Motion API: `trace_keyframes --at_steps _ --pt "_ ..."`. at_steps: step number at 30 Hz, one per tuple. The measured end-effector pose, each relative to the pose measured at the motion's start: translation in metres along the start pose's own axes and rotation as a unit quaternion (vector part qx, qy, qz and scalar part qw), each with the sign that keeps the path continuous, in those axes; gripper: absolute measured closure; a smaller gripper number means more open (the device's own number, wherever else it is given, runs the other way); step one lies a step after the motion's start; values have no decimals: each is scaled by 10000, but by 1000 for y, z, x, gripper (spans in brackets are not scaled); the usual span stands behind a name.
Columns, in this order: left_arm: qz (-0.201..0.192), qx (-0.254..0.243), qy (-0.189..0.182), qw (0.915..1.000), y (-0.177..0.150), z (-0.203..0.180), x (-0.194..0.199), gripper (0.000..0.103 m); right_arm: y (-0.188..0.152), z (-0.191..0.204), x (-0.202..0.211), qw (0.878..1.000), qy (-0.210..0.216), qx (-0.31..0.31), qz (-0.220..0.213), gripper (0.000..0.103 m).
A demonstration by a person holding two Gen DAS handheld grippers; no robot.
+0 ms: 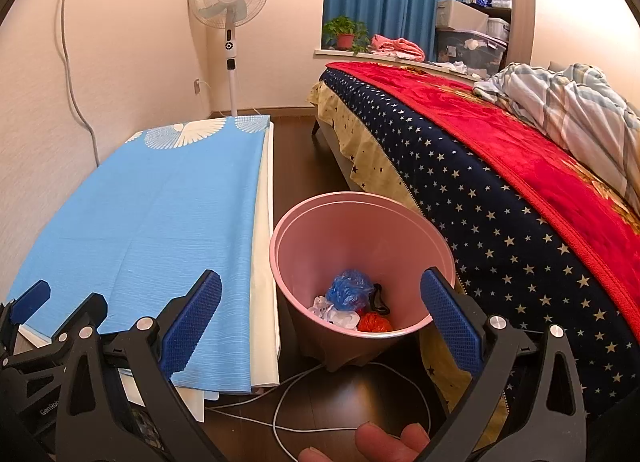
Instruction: Collect trash
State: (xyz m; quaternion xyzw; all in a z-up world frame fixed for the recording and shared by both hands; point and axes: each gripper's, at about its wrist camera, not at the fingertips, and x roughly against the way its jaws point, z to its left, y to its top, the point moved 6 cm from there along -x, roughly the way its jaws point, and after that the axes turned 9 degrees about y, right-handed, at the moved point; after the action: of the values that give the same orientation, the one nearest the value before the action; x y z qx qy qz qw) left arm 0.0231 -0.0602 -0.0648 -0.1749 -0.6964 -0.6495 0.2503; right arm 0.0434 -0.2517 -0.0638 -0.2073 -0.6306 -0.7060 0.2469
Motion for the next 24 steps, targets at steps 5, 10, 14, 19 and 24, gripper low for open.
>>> trace_keyframes --at_steps 5,10,14,19,24 --pt "4 4 -3 10000 0 0 0 8 0 1 0 10000 2 3 -1 5" --pt "-1 0 2 10000 0 0 0 8 0 0 0 10000 -2 3 -3 5" --pt "2 -2 4 10000 0 0 0 8 0 0 0 10000 -2 10 -2 5" --pt "3 2 0 10000 0 0 0 8 0 0 0 10000 3 9 1 5" --pt "-3 -6 -18 10000 -1 -1 1 8 0 -1 0 10000 8 14 -1 5"
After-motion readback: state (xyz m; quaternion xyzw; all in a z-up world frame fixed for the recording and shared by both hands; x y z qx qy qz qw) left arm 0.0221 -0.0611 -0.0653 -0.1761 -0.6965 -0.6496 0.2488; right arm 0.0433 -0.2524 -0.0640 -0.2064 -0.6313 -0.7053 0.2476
